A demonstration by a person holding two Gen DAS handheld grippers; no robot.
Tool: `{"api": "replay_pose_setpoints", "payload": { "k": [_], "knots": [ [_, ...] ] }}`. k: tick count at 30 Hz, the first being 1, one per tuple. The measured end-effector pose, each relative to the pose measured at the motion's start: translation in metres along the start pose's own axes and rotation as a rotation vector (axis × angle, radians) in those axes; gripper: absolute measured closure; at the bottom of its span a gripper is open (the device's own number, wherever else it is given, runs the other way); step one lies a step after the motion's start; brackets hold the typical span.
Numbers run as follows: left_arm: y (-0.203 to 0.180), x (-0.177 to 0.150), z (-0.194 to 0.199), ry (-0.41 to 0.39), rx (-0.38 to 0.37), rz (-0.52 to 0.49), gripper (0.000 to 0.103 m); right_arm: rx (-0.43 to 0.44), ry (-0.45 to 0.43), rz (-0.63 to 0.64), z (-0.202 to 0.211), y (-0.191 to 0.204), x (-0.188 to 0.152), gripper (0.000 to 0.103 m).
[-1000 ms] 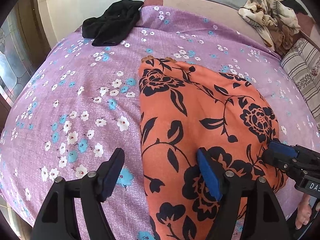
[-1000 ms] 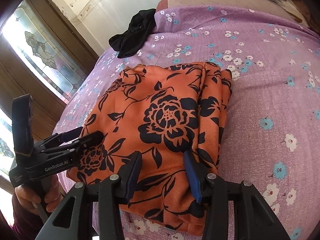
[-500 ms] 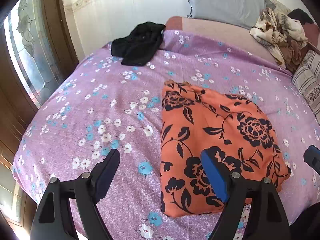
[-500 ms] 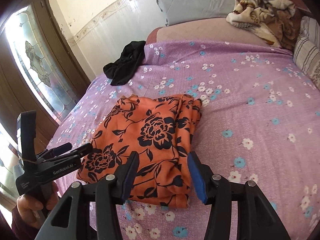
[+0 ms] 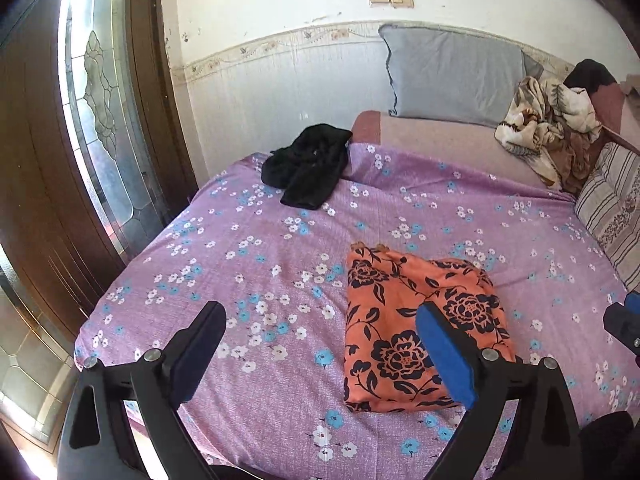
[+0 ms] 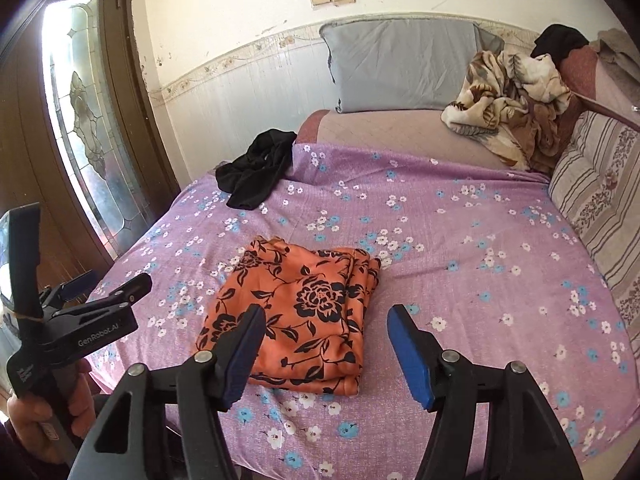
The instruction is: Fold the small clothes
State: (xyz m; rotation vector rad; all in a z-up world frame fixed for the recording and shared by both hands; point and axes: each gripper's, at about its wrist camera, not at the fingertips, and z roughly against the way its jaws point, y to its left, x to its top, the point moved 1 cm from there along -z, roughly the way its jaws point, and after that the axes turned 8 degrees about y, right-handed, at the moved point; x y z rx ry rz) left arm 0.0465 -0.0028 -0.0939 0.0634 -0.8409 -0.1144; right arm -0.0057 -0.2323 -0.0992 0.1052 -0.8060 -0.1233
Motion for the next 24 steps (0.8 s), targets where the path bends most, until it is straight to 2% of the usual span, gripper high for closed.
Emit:
{"api": "replay_pose_setpoints", "payload": {
  "k": [8, 24],
  "knots": [
    [0.017, 0.014, 0.051, -0.076, 0.053, 0.045, 0.007, 0.024, -0.006, -0.001, 0.029, 0.022, 0.009, 0.036],
    [0.009, 0.012, 0.097, -0.114, 0.034, 0.027, 0.007, -0.004, -0.007, -0.055, 0.055, 0.024, -0.001, 0.036]
  ]
}}
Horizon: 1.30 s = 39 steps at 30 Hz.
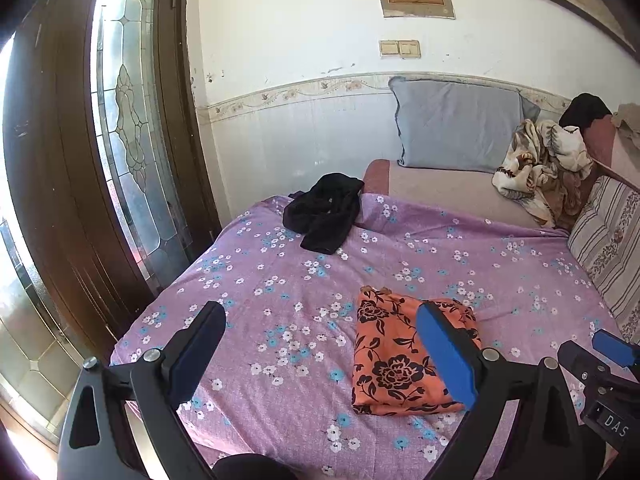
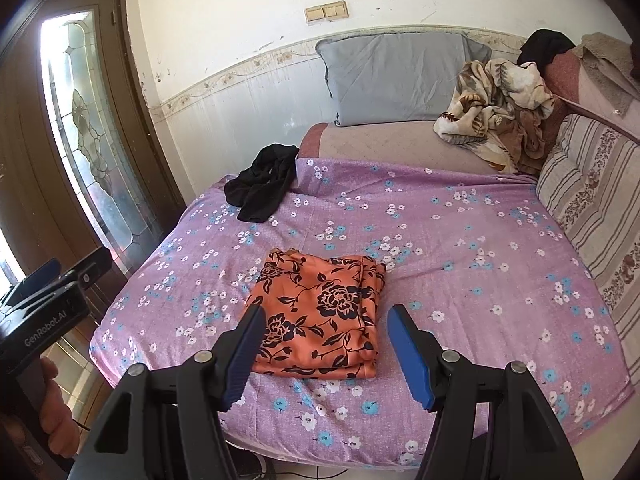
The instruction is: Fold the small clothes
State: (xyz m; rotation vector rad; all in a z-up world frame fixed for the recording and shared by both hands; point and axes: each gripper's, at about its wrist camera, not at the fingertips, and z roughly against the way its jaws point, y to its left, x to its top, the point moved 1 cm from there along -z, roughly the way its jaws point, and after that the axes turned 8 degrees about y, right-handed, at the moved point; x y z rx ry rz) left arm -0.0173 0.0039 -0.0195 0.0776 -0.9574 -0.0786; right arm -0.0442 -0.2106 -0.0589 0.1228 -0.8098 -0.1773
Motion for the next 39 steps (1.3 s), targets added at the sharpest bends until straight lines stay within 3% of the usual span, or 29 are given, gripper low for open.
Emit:
{"api": "replay_pose_setpoints", "payload": {
  "k": [39],
  "knots": [
    [0.029, -0.005, -0.017, 0.065, -0.091, -0.051, 0.007, -0.141, 0.029, -0.013, -0.007, 0.034, 0.0, 0.036]
  ]
}}
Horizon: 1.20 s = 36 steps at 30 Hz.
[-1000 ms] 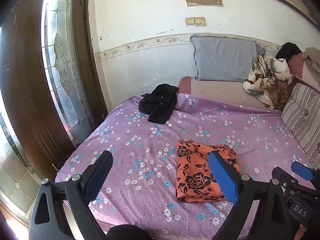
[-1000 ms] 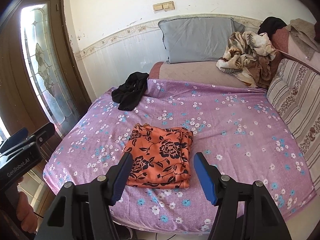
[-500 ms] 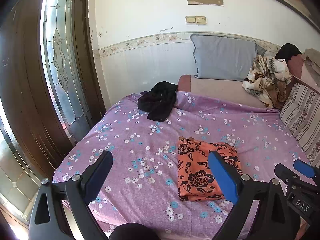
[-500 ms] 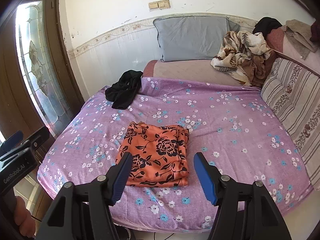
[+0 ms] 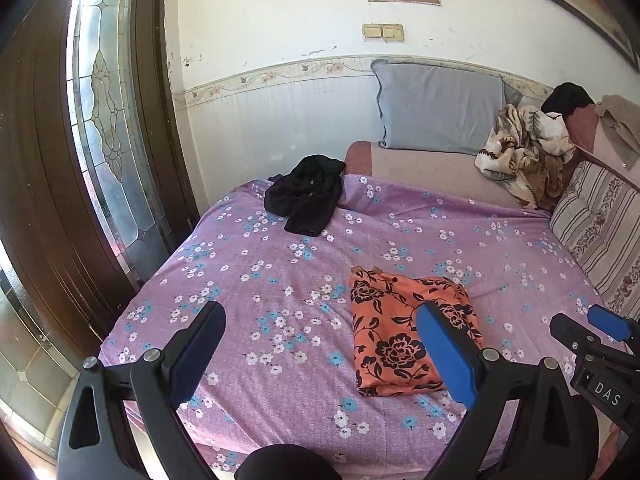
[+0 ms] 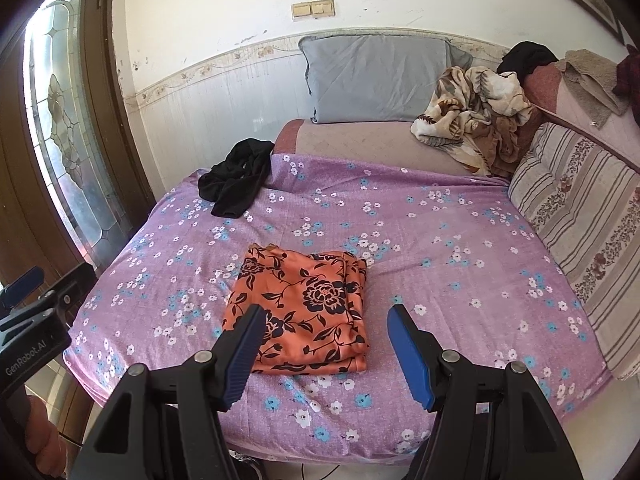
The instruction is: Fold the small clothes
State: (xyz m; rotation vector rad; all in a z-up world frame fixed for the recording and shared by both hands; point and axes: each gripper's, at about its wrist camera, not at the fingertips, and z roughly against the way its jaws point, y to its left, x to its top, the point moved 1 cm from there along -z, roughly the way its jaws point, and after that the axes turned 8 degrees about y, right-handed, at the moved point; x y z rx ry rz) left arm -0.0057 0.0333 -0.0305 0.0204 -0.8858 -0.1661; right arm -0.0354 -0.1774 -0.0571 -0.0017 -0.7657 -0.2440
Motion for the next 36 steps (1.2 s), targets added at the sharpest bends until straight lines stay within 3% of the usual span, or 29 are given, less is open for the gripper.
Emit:
{"api": "replay_pose_setpoints", "payload": {
  "k": [15, 28, 36],
  "knots": [
    [0.013, 0.018, -0.018, 0.03, 0.094, 0.028, 0.007, 0.078, 0.014, 0.012, -0.036, 0.01, 0.022, 0.036],
    [-0.043, 0.041, -0.018, 0.019, 0.089, -0.024, 0.007, 0.039, -0.083, -0.003, -0.03, -0.037, 0.023, 0.036],
    [-0.082, 0.051, -0.021, 0.008, 0.073, -0.087, 0.007, 0.04, -0.091, -0.046, -0.034, -0.062, 0.016, 0.036]
  ]
}}
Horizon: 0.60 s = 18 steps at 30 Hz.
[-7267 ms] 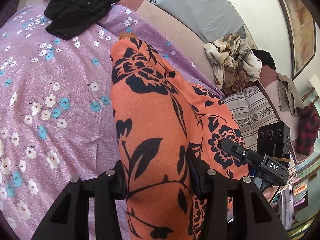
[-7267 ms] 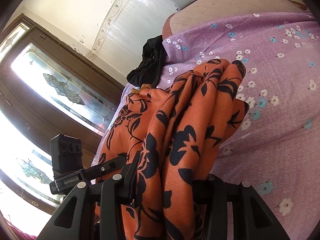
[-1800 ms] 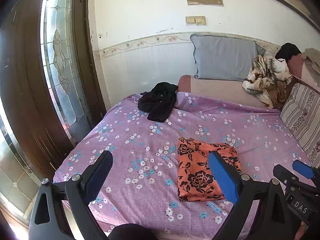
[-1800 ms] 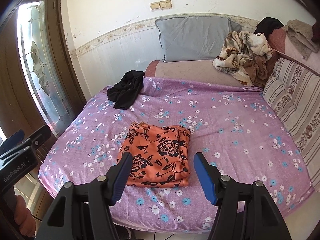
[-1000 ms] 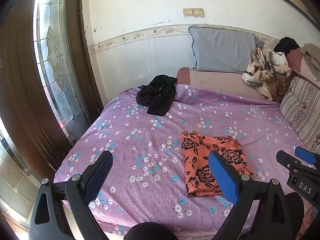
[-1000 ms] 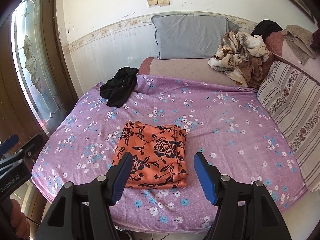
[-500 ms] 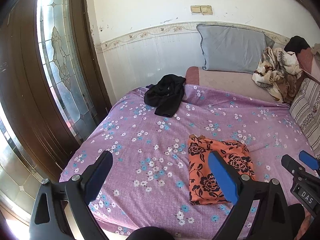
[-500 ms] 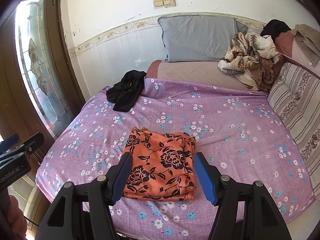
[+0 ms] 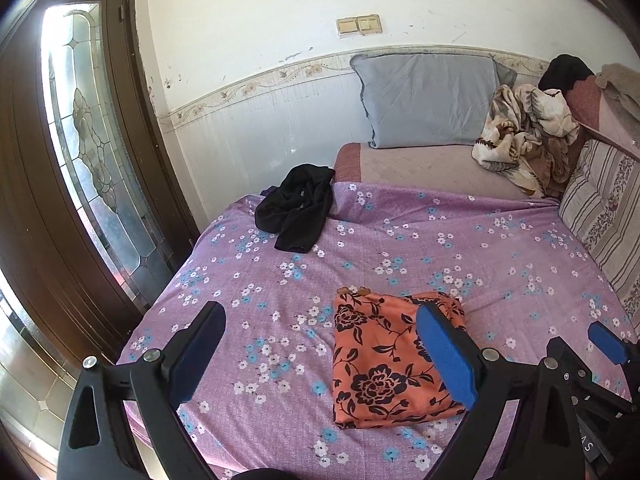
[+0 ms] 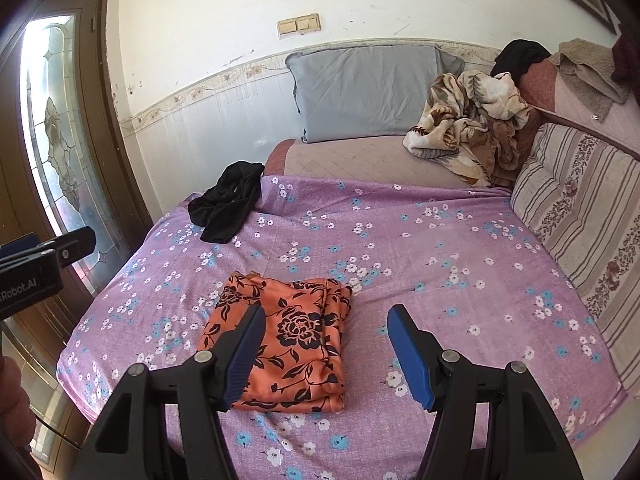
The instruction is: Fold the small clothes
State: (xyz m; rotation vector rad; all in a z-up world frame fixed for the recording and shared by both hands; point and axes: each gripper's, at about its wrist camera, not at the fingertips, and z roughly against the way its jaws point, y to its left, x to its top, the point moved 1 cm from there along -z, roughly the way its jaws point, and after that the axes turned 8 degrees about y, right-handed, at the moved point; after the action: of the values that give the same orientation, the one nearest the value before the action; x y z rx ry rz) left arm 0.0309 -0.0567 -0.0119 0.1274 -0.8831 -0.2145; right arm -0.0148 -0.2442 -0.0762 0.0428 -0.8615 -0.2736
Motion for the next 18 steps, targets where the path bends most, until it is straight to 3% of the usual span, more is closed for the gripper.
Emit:
{"api": "replay_pose_setpoints", "payload": {
  "k": [7, 18],
  "knots": [
    [-0.018, -0.001, -0.01, 0.017, -0.02, -0.034, 0.007, -0.01, 0.004, -0.013, -0.008, -0.005, -0.002, 0.036],
    [-0.004, 0.002, -0.04, 0.053, -0.041, 0.0, 0.007, -0.029, 0.024, 0.001, -0.031, 0.008, 0.004, 0.036]
  ]
}}
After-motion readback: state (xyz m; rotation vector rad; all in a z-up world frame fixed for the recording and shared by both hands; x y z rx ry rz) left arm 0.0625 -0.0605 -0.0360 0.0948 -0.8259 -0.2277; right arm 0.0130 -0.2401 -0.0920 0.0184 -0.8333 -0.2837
